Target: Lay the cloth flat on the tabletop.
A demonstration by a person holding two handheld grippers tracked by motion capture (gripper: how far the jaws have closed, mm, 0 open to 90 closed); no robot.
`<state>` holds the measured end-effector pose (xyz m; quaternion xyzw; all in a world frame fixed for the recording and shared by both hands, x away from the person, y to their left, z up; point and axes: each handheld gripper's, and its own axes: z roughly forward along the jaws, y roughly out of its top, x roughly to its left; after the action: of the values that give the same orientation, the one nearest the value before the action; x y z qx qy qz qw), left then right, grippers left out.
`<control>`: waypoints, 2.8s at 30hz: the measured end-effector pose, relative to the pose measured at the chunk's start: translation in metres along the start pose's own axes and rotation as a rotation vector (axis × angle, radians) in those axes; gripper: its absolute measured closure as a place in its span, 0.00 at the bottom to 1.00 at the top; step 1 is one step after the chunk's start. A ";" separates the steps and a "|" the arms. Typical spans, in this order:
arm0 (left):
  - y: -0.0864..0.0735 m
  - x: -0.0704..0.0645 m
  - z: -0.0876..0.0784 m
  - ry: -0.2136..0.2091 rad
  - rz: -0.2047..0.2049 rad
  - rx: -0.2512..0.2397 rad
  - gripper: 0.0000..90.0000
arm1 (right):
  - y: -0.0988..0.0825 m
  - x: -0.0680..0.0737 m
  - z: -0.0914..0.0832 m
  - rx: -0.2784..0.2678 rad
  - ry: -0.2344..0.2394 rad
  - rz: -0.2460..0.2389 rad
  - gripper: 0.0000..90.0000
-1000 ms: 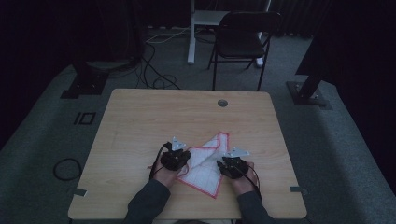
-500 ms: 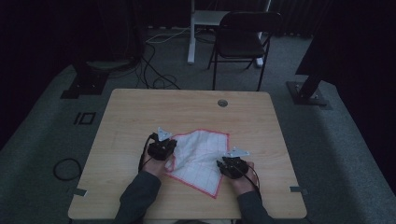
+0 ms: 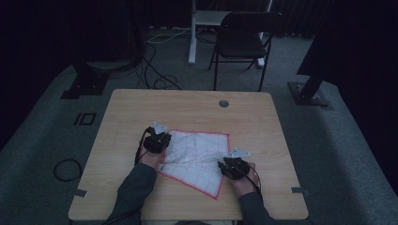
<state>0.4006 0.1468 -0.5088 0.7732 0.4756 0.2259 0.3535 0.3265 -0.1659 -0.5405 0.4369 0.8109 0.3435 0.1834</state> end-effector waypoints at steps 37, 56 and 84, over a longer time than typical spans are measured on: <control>-0.015 -0.048 -0.032 -0.127 0.149 0.025 0.89 | -0.014 0.052 -0.018 0.038 0.127 -0.152 0.59; -0.031 -0.033 -0.002 -0.084 0.110 0.132 0.87 | -0.025 0.022 -0.033 0.070 0.118 -0.140 0.59; -0.035 0.004 0.001 -0.016 0.004 0.090 0.87 | -0.019 0.015 -0.023 0.038 0.145 -0.139 0.54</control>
<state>0.3834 0.1605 -0.5360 0.7910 0.4810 0.1988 0.3216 0.2932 -0.1696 -0.5380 0.3568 0.8569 0.3449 0.1394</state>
